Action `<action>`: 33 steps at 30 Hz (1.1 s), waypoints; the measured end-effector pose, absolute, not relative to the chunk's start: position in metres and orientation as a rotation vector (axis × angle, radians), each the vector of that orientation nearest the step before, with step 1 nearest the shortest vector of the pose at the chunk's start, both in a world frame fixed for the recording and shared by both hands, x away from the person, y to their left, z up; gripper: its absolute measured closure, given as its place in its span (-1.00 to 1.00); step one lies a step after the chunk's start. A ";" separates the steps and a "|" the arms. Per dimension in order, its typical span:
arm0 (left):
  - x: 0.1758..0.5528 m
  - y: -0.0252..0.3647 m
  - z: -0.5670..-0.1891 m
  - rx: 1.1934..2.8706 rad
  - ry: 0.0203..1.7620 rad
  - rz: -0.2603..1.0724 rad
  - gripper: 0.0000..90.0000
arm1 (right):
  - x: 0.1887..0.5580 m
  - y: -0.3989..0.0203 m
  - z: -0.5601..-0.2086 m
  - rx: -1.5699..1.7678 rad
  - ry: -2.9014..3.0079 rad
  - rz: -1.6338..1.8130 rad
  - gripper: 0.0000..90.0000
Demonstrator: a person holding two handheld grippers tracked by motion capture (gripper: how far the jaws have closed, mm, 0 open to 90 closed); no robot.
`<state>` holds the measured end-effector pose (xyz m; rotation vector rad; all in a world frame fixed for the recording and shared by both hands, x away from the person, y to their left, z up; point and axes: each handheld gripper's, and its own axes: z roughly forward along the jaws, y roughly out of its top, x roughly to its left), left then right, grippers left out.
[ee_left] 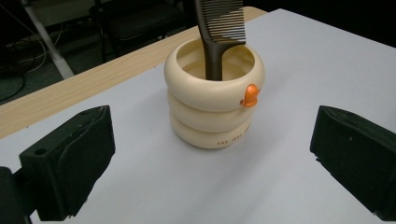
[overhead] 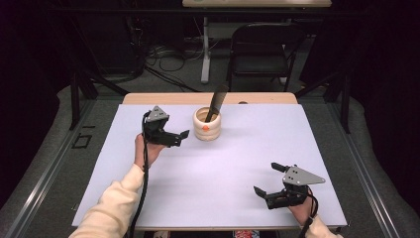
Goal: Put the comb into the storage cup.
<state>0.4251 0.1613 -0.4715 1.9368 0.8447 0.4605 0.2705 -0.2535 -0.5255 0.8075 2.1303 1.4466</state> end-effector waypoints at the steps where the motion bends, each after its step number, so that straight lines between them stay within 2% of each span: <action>1: 0.424 0.163 -0.472 1.938 0.847 0.462 -1.00 | 0.271 -0.254 -0.526 0.806 2.131 1.445 -1.00; 33: 0.387 0.184 -0.483 1.936 0.841 0.501 -1.00 | 0.271 -0.254 -0.525 0.800 2.133 1.444 -1.00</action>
